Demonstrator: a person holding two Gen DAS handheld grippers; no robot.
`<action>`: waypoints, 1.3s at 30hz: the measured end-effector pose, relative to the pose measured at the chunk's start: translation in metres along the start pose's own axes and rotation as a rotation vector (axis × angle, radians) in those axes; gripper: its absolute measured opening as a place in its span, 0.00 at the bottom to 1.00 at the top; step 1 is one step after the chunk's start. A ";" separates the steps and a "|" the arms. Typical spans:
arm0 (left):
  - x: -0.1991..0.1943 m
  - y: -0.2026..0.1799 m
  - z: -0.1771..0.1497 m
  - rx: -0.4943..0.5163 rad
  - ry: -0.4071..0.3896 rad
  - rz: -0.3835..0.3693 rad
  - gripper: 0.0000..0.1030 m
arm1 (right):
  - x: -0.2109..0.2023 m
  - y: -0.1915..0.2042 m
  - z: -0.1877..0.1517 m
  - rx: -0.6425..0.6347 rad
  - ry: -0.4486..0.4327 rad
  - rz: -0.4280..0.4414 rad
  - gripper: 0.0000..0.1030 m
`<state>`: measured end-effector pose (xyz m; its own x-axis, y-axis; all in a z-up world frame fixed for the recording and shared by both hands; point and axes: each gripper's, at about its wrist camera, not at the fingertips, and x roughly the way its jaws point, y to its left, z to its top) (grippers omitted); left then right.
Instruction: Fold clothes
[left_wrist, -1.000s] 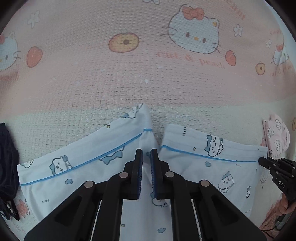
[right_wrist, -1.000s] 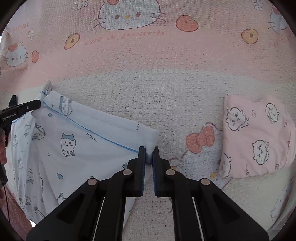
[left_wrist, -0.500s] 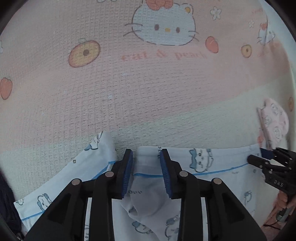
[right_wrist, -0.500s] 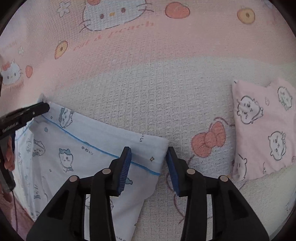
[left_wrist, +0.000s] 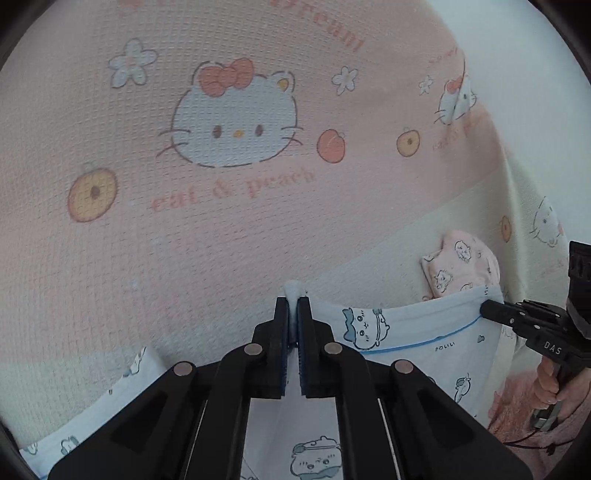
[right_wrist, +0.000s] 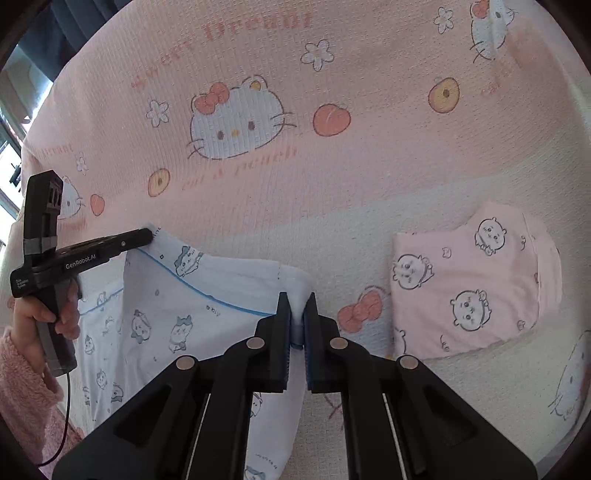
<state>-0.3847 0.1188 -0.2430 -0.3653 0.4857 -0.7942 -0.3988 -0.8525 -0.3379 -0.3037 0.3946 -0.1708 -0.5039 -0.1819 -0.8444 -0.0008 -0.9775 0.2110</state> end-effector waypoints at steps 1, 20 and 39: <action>0.012 0.001 0.003 0.003 0.017 -0.009 0.04 | 0.007 -0.005 0.001 -0.013 0.016 -0.033 0.04; -0.042 0.079 -0.071 -0.067 -0.005 0.283 0.36 | 0.053 0.060 0.011 -0.216 0.096 0.012 0.27; -0.114 0.163 -0.165 -0.275 -0.003 0.533 0.36 | 0.154 0.158 0.032 -0.218 0.253 0.215 0.25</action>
<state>-0.2694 -0.1074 -0.2903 -0.4573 -0.0229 -0.8890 0.0724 -0.9973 -0.0115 -0.4092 0.2152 -0.2514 -0.2435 -0.3791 -0.8928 0.2786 -0.9090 0.3100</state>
